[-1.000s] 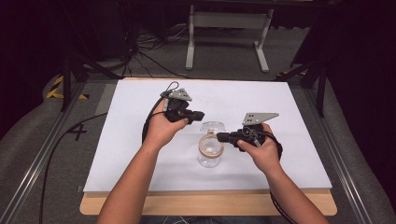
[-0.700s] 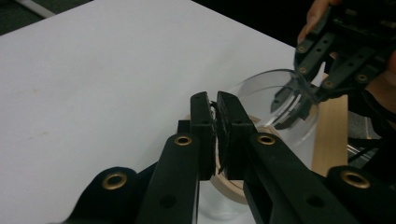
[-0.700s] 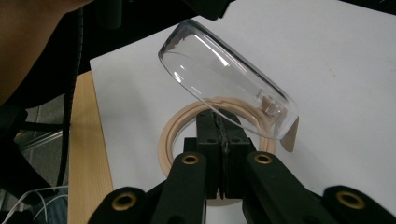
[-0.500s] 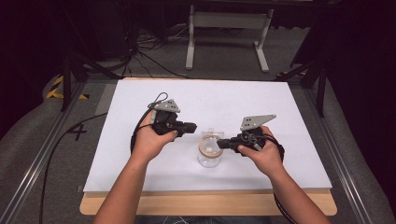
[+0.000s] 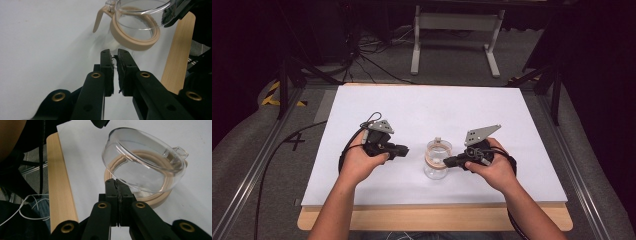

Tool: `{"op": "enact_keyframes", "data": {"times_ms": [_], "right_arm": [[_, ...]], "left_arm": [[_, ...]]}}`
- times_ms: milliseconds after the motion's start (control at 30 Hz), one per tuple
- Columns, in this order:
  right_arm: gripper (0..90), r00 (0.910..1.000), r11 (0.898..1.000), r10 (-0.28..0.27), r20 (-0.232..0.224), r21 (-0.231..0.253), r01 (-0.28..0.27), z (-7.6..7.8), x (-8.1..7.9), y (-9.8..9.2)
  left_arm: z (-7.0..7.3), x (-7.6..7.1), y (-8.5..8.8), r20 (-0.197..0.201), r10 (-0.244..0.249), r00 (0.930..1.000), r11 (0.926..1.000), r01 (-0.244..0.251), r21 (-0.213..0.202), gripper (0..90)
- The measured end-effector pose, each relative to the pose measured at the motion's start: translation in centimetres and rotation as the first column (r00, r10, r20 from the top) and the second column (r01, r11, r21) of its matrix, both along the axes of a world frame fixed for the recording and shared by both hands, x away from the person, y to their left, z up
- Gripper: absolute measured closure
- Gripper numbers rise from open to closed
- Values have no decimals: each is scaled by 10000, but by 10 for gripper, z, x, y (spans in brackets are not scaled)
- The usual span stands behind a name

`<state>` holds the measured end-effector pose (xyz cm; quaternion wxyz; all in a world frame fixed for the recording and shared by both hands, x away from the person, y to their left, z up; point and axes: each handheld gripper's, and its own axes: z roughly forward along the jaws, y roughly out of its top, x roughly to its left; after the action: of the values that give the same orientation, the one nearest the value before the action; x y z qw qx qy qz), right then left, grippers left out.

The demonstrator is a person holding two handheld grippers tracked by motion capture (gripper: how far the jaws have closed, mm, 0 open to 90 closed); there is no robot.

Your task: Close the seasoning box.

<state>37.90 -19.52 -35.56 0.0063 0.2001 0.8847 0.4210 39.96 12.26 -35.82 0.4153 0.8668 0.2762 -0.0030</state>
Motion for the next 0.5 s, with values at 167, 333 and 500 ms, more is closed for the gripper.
{"op": "enact_keyframes", "data": {"times_ms": [167,333,500], "right_arm": [[893,9999,9997,99,-82,-237,-101,0,-1,-1],[893,9997,9989,173,-166,-422,-180,-1,-1,-1],[893,9993,9975,209,-295,-674,-228,-2,-1,0]], "left_arm": [[-4,1,3,-93,-42,9999,9996,45,268,836],[-5,1,5,-197,19,9998,9993,-11,369,836],[-7,0,6,-265,5,9996,9990,7,449,830]]}}
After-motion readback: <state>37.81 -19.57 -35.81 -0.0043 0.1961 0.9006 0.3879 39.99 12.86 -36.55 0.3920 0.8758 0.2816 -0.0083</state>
